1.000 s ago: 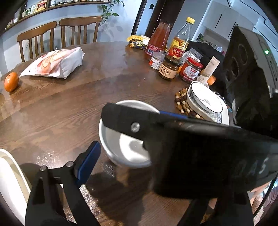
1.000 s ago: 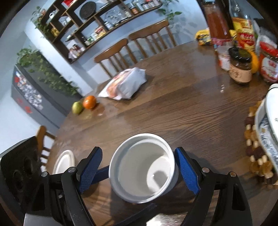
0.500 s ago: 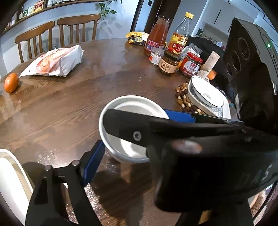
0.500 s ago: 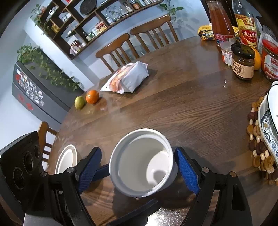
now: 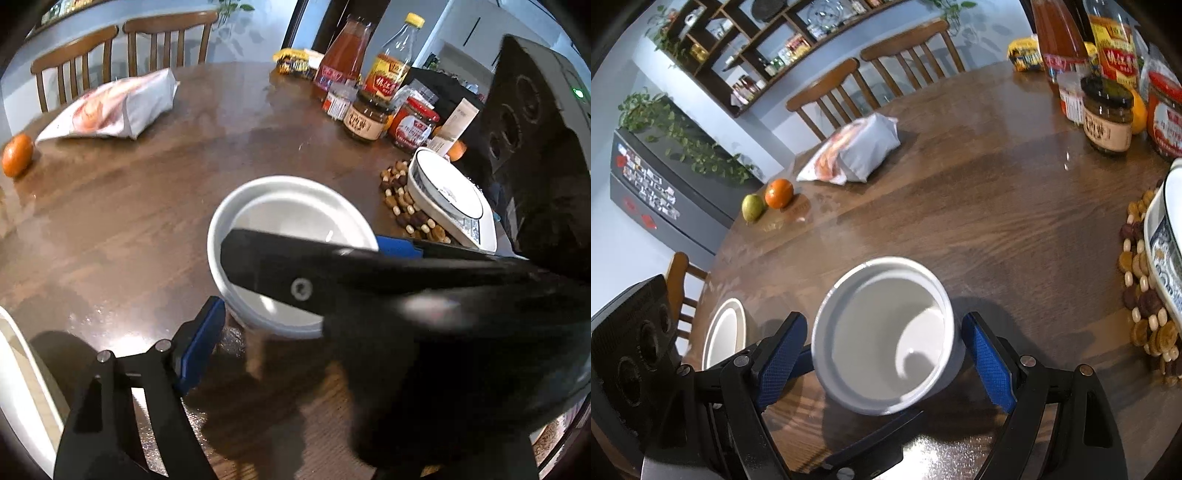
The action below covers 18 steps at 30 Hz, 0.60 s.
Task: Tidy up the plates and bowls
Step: 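Lift the small white ramekin off the table with the right gripper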
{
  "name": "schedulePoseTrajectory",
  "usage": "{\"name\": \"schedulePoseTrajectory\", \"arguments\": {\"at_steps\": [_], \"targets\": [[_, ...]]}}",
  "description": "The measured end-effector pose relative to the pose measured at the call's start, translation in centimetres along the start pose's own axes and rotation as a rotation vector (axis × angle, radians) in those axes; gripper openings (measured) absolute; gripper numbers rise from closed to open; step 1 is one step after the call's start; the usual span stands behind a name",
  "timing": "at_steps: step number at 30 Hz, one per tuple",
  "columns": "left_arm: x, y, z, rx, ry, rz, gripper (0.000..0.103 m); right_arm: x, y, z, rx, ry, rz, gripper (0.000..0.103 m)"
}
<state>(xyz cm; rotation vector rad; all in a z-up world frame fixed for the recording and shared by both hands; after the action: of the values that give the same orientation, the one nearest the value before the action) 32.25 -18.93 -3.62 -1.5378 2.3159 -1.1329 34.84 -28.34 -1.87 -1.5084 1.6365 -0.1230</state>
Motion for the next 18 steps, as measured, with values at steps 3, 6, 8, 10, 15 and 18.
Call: {"name": "schedulePoseTrajectory", "arguments": {"at_steps": [3,6,8,10,15,18], "targets": [[-0.19,0.15,0.22,-0.011,-0.022,0.0,0.075,0.15,0.12,0.15,-0.006,-0.008,0.014,0.087],[-0.06,0.23,0.18,-0.017,-0.011,0.0,0.075,0.36,0.22,0.2,-0.007,-0.013,0.028,0.087],[-0.08,0.2,0.08,-0.009,-0.008,-0.005,0.075,0.4,0.36,0.32,-0.014,-0.009,0.027,0.087],[-0.06,0.24,-0.01,0.0,-0.007,0.0,0.071,0.42,0.42,0.56,-0.023,-0.005,0.03,0.087],[-0.1,0.26,-0.07,0.003,-0.014,0.006,0.07,0.35,0.53,0.62,-0.025,0.007,0.01,0.087],[-0.09,0.25,-0.06,0.003,-0.015,0.01,0.07,0.57,0.59,0.74,-0.031,0.003,0.033,0.087]]}}
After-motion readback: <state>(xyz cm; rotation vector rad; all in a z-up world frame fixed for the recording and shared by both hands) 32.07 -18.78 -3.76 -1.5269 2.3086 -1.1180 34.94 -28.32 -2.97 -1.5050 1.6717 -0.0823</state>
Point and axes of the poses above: each gripper's, at about its wrist camera, not at the fingertips, and z roughly the way its jaws point, x to its right, y to its underside, the point moved 4 cm from there along z, roughly the way its jaws point, and after that the axes turned 9 degrees about x, right-handed, at the moved point
